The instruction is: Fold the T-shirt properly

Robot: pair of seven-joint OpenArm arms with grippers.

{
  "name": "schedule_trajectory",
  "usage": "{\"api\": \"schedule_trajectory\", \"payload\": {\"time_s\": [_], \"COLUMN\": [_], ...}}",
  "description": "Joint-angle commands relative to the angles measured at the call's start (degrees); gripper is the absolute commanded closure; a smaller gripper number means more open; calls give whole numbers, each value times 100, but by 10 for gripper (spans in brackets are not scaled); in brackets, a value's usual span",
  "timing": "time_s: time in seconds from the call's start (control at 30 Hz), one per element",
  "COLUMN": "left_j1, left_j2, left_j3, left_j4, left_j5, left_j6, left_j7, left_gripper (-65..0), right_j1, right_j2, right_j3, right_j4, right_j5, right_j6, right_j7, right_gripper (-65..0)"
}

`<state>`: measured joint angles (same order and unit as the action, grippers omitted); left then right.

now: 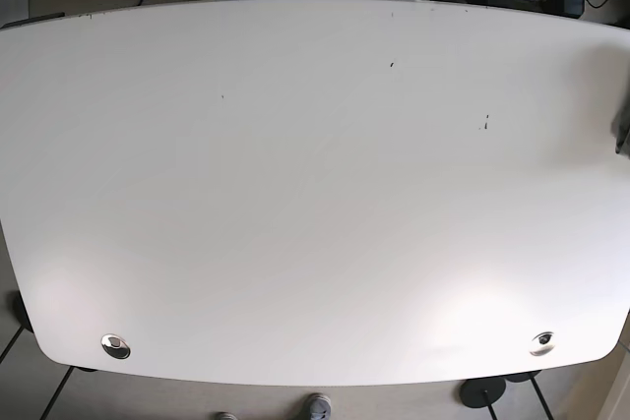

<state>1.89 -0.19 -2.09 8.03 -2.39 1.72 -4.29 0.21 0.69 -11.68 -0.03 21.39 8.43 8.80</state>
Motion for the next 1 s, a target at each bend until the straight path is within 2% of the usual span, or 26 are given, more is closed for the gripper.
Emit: {"api": "schedule_trajectory", "payload": {"time_s": [0.03, 0.4, 0.5, 0.6, 0.7, 1.0], "left_j1": [-9, -9, -9, -9, -9, -9], "left_j2": [5, 5, 5, 5, 5, 5], "left_j3": [2, 2, 2, 2, 2, 2], "left_j4": [10, 10, 10, 10, 10, 10], "left_j5": [15, 15, 15, 15, 15, 15], "left_j6": [17, 17, 17, 17, 17, 17], "left_j7": [-14, -14, -23, -14, -14, -14], "left_gripper": [-522, -522, -522, -522, -522, -522], "right_j1": [72, 159, 159, 195, 195, 98], "right_j2": [-3, 6, 138, 111, -82, -12], "right_j3": [3, -32, 12, 3, -23, 3], "right_j4": [3, 3, 3, 3, 3, 3], "right_j5": [46, -7, 55, 55, -7, 11], "right_j6": [23, 59, 32, 32, 41, 41], "right_j7": [57, 39, 39, 39, 39, 39], "right_gripper": [-79, -79, -79, -79, -79, -79]}}
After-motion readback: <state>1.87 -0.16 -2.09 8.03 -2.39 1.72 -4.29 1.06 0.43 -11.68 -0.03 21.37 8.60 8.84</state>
